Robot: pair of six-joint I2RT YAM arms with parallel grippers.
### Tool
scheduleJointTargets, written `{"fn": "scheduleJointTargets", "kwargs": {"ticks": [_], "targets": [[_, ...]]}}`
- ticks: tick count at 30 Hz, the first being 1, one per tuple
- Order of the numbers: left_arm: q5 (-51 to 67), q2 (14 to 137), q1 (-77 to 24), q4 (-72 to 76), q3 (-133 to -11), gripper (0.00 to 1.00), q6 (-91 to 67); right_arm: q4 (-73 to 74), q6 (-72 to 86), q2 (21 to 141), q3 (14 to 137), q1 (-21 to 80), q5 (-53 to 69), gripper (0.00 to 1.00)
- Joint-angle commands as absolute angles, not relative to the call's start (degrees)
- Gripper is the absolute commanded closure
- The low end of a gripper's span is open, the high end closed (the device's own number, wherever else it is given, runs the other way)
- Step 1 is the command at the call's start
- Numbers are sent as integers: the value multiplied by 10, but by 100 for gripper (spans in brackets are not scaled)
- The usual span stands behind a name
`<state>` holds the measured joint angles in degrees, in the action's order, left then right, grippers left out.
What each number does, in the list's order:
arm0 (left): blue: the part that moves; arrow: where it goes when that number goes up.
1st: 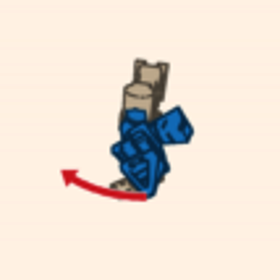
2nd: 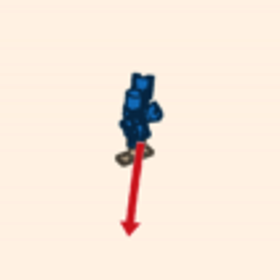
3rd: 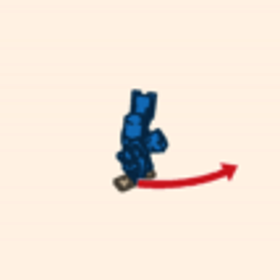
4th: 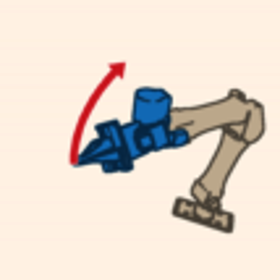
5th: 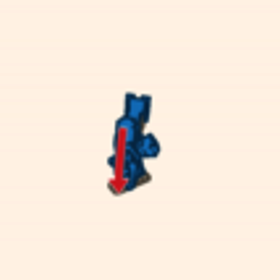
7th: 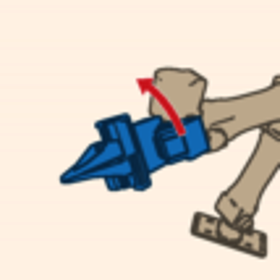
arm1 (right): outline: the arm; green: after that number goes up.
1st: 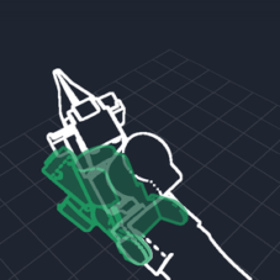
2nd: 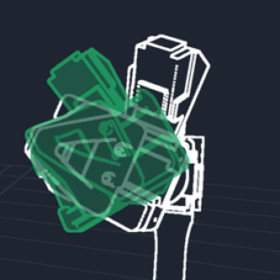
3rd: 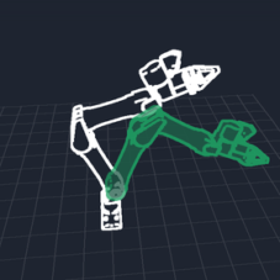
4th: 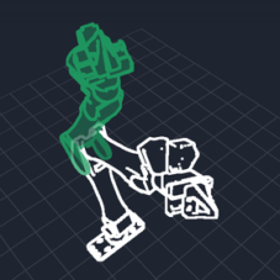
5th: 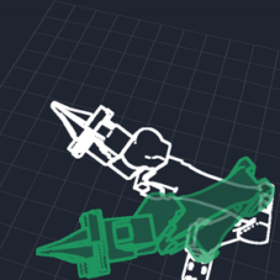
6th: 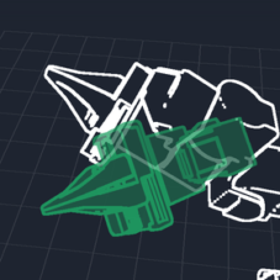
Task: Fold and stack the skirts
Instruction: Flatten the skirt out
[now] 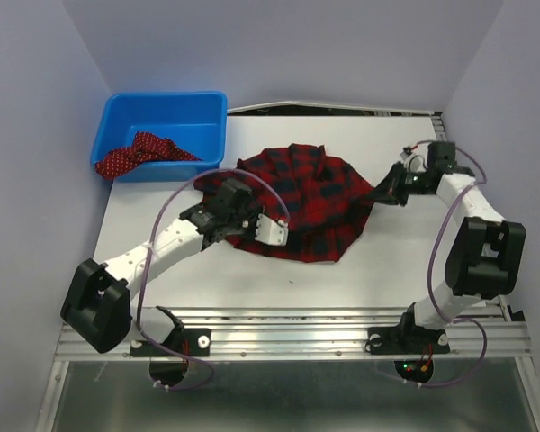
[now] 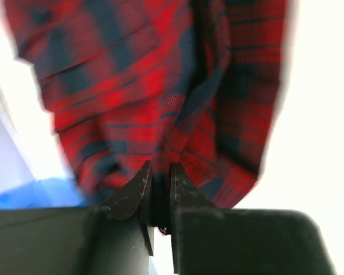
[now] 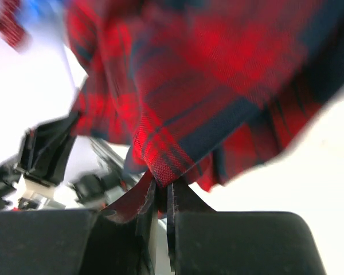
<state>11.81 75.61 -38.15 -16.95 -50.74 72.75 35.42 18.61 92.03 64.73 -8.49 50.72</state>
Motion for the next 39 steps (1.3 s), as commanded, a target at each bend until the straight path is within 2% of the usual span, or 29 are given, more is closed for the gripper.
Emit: {"fn": "scheduleJointTargets", "kwargs": {"ticks": [1, 5, 9, 11, 16, 19, 24, 32, 37, 39], "targets": [[126, 736, -319, -97, -677, 100, 613, 382, 193, 949, 845, -180, 546, 99], [148, 751, -255, -47, -788, 100, 488, 381, 238, 993, 981, -265, 609, 99], [130, 729, -225, 37, -805, 100, 417, 380, 286, 1019, 1079, -343, 678, 99], [150, 709, -225, 27, -804, 100, 416, 381, 295, 1013, 1077, -356, 716, 99], [202, 628, -225, 6, -748, 100, 372, 435, 201, 930, 1006, -369, 750, 99], [201, 576, -230, -23, -720, 100, 342, 597, 101, 888, 988, -369, 714, 99], [278, 577, -241, -139, -690, 100, 338, 614, 40, 856, 839, -364, 635, 99], [279, 662, -270, -128, -685, 100, 255, 530, 105, 863, 745, -237, 572, 99], [252, 709, -261, -164, -679, 100, 277, 526, 76, 889, 694, -232, 534, 99], [263, 720, -256, -166, -658, 100, 288, 528, 52, 913, 674, -232, 529, 89]]}}
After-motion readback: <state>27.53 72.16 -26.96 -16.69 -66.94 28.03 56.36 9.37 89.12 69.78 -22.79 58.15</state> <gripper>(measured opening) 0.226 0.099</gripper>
